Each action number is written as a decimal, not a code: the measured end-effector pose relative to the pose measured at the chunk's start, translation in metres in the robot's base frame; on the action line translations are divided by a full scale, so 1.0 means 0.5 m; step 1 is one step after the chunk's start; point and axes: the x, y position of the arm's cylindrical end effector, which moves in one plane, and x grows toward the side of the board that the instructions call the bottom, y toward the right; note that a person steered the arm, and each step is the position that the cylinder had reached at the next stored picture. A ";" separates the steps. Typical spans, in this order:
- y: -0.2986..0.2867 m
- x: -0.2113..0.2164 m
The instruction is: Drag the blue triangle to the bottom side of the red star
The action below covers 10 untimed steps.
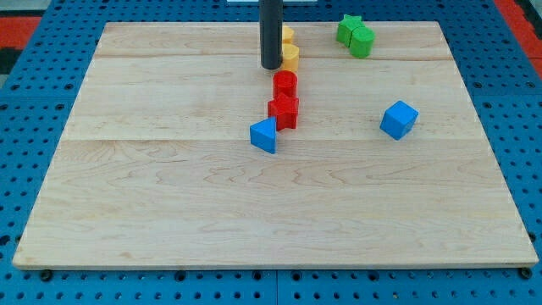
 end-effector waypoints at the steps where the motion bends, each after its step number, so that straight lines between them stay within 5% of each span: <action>1: -0.064 0.005; 4: -0.117 0.289; 10: -0.057 0.294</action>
